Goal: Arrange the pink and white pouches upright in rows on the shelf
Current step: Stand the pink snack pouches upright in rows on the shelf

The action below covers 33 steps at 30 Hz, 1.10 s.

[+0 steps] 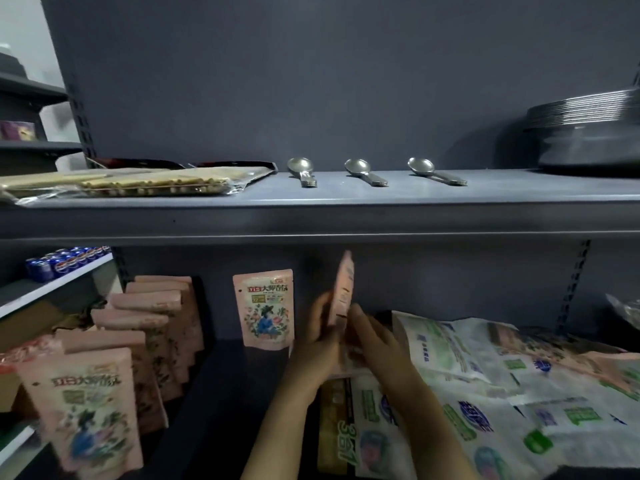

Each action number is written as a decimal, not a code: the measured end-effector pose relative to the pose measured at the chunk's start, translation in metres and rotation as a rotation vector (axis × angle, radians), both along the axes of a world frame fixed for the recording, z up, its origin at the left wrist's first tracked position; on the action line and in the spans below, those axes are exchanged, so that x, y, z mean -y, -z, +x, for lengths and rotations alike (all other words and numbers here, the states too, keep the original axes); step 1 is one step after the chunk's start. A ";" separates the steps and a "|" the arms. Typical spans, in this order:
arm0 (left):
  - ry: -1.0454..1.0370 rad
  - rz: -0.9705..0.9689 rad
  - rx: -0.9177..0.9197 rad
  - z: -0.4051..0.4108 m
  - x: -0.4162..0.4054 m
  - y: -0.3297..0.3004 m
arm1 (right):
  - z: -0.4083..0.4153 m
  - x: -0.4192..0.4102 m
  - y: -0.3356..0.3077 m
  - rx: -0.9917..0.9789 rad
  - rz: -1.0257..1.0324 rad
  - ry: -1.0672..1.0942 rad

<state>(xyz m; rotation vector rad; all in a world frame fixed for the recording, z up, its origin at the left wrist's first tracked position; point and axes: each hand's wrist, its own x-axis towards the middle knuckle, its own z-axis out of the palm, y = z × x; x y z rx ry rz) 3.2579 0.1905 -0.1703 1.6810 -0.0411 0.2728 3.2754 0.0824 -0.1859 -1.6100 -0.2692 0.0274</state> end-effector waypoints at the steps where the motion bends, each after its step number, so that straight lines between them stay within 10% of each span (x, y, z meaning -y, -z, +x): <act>1: 0.056 0.058 -0.007 -0.004 0.000 0.000 | -0.003 -0.009 -0.003 -0.025 0.043 -0.023; 7: 0.057 -0.082 0.018 -0.014 -0.033 -0.011 | -0.002 -0.030 -0.008 -0.255 0.485 0.027; 15: -0.042 -0.103 -0.050 -0.014 -0.070 -0.006 | -0.002 -0.051 -0.010 -0.250 0.505 -0.187; 18: -0.114 -0.109 -0.018 -0.007 -0.079 0.001 | 0.004 -0.068 -0.010 -0.190 0.388 -0.181; 24: -0.380 -0.196 0.011 0.010 -0.101 0.019 | 0.027 -0.102 -0.010 0.113 -0.495 0.066; 33: -0.474 -0.166 -0.020 0.024 -0.125 0.060 | 0.031 -0.138 0.029 -0.018 -0.401 0.026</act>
